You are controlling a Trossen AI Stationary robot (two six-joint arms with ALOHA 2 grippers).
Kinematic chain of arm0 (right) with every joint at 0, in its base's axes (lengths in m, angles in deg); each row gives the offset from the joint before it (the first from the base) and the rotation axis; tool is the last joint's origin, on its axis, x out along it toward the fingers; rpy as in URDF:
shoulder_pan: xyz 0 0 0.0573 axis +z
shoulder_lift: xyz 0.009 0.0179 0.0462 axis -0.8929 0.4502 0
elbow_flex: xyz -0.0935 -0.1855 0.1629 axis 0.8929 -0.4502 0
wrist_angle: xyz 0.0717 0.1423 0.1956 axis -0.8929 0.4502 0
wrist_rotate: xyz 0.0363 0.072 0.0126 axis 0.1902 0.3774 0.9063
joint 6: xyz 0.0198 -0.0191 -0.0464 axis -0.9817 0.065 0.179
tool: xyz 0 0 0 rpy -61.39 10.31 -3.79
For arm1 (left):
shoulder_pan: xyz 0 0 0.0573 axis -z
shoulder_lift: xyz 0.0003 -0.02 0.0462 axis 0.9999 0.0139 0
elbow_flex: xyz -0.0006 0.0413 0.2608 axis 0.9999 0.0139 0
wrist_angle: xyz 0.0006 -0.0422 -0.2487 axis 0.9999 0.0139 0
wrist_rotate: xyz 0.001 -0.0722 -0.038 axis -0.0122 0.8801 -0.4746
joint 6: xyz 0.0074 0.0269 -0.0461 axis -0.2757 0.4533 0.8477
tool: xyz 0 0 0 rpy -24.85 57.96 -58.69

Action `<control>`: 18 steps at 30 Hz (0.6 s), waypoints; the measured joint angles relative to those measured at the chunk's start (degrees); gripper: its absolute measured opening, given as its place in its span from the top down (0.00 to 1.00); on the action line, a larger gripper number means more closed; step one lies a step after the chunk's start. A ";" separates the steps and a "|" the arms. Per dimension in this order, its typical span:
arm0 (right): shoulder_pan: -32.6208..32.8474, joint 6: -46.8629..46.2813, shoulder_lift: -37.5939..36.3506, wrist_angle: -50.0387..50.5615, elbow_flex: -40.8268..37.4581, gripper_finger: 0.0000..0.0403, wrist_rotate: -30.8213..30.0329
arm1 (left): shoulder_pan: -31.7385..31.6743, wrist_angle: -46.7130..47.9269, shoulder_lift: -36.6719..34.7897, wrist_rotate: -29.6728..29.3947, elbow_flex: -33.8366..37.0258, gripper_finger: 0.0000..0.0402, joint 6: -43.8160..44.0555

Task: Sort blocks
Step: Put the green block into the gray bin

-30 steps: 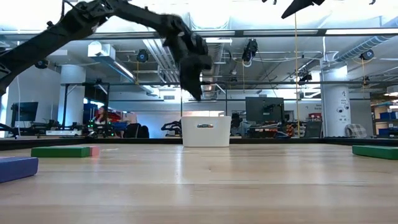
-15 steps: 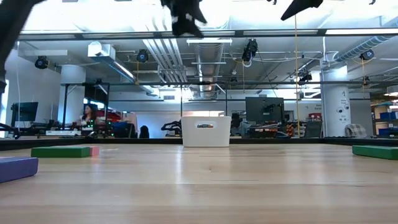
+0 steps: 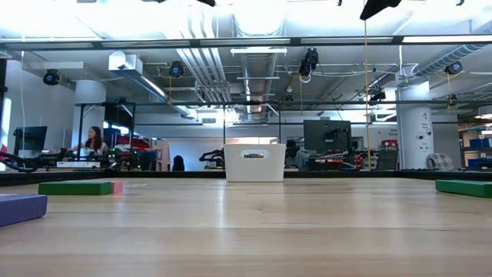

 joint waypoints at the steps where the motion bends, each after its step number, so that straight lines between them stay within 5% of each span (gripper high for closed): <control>1: 1.01 0.28 0.03 0.03 -0.10 0.01 0.65 | 1.45 -0.10 -0.64 -1.00 0.87 0.43 2.43; 10: 6.47 -2.29 2.43 0.41 -0.32 0.01 1.03 | 6.34 4.66 -1.76 -4.59 3.24 0.43 13.55; 18: 11.48 -4.08 8.40 5.36 -6.12 0.01 2.14 | 7.72 11.72 -2.54 -4.62 3.35 0.43 13.96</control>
